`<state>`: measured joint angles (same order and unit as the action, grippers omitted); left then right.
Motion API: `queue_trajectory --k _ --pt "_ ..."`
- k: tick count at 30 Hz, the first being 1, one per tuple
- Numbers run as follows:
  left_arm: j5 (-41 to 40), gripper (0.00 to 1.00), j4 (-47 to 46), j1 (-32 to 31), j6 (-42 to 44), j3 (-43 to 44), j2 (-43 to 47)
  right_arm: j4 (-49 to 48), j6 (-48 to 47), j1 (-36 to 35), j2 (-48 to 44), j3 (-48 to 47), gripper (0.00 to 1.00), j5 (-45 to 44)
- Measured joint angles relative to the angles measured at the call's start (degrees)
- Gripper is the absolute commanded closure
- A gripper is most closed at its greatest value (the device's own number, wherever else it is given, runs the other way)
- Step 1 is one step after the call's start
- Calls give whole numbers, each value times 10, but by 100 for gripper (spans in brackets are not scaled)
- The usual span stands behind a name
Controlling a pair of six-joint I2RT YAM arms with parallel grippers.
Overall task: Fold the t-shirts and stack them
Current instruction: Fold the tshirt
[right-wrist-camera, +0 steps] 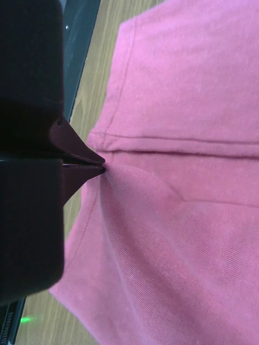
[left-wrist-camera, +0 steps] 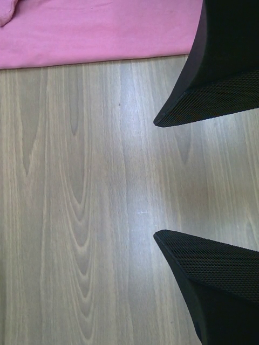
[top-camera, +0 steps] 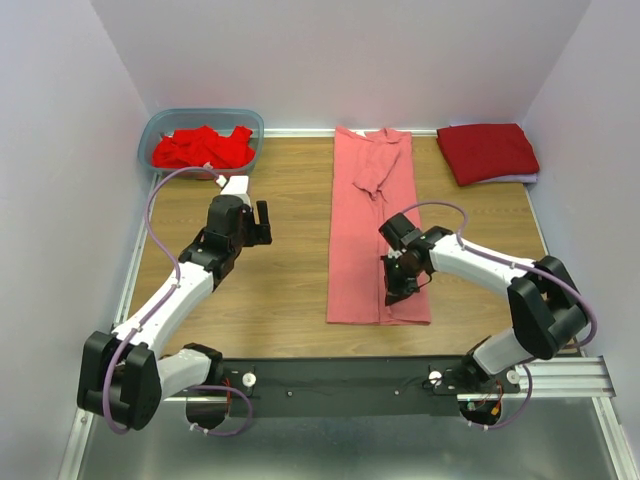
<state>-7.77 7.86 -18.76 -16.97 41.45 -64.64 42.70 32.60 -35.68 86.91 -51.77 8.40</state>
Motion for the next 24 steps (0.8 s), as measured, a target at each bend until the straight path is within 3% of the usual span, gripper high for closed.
queue_trajectory --k 5,8,12,15,20,24 --pt "8 15 0 0 0 0 -4 -22 2 0 15 30 94 12" --pt "12 15 0 0 0 0 -7 -31 2 0 17 43 88 17" --pt "17 16 0 0 1 0 -12 -39 2 0 16 46 61 21" --pt "23 16 0 0 1 0 -12 -36 0 0 6 42 51 22" --pt "26 16 0 -1 1 0 -12 -29 -3 0 -24 -11 49 0" --pt "30 16 0 -1 1 0 -12 -33 -17 15 -23 -61 57 -36"
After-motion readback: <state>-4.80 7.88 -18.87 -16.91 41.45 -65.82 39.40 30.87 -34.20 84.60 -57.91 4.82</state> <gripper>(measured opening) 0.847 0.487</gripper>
